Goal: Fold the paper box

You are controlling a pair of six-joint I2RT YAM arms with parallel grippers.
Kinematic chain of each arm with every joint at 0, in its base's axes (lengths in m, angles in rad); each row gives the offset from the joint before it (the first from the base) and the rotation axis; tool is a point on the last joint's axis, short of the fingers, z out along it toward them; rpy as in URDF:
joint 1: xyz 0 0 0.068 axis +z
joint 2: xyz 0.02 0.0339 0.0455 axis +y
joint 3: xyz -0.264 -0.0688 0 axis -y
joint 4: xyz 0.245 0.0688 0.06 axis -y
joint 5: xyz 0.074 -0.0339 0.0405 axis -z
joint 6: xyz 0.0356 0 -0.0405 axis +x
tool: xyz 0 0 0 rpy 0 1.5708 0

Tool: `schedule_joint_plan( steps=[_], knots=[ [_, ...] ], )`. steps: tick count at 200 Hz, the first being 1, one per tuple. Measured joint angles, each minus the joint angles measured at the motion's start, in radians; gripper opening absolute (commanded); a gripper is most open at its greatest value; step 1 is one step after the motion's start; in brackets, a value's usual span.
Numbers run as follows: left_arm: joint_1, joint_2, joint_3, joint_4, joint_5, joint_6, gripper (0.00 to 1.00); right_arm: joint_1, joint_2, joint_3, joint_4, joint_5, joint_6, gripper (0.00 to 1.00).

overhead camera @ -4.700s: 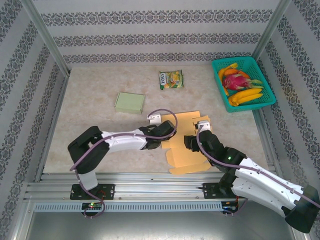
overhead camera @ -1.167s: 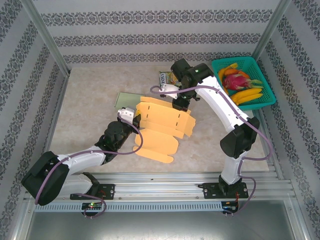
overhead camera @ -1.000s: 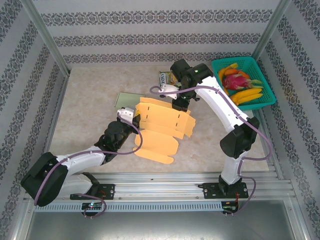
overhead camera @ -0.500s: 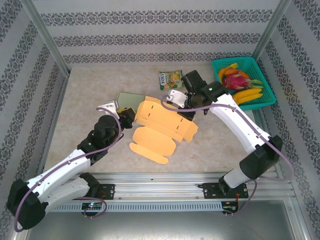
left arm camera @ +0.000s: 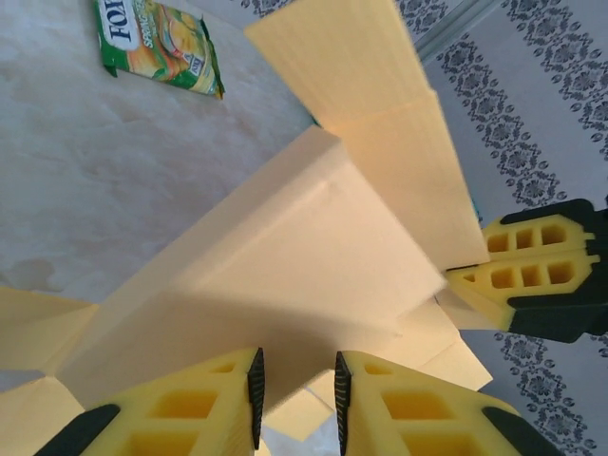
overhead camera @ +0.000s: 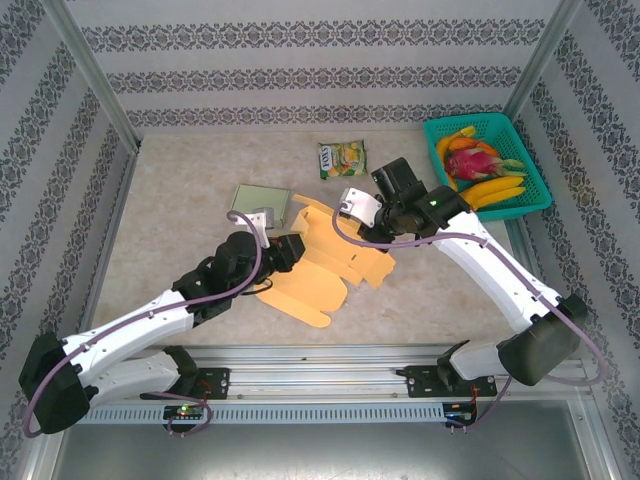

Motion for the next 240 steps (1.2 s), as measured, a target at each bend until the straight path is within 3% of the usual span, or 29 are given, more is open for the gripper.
schedule_joint_plan(
  steps=[62, 96, 132, 192, 240],
  knots=[
    [-0.134, -0.011, 0.034, -0.046, -0.089, 0.02, 0.29, -0.017, 0.0, -0.002, 0.011, -0.001, 0.0, 0.0],
    [-0.143, 0.1, 0.121, -0.052, -0.193, 0.092, 0.29, -0.023, 0.0, -0.007, 0.019, -0.038, -0.013, 0.0],
    [-0.056, 0.191, 0.172, -0.063, -0.26, 0.154, 0.28, -0.023, -0.013, -0.053, 0.049, -0.087, -0.054, 0.0],
    [0.137, 0.142, 0.163, -0.078, -0.248, 0.162, 0.29, -0.043, -0.037, -0.083, 0.097, -0.145, -0.106, 0.0],
    [0.159, 0.13, 0.163, -0.109, -0.214, 0.167, 0.31, -0.042, -0.052, -0.118, 0.117, -0.161, -0.148, 0.0]
  ],
)
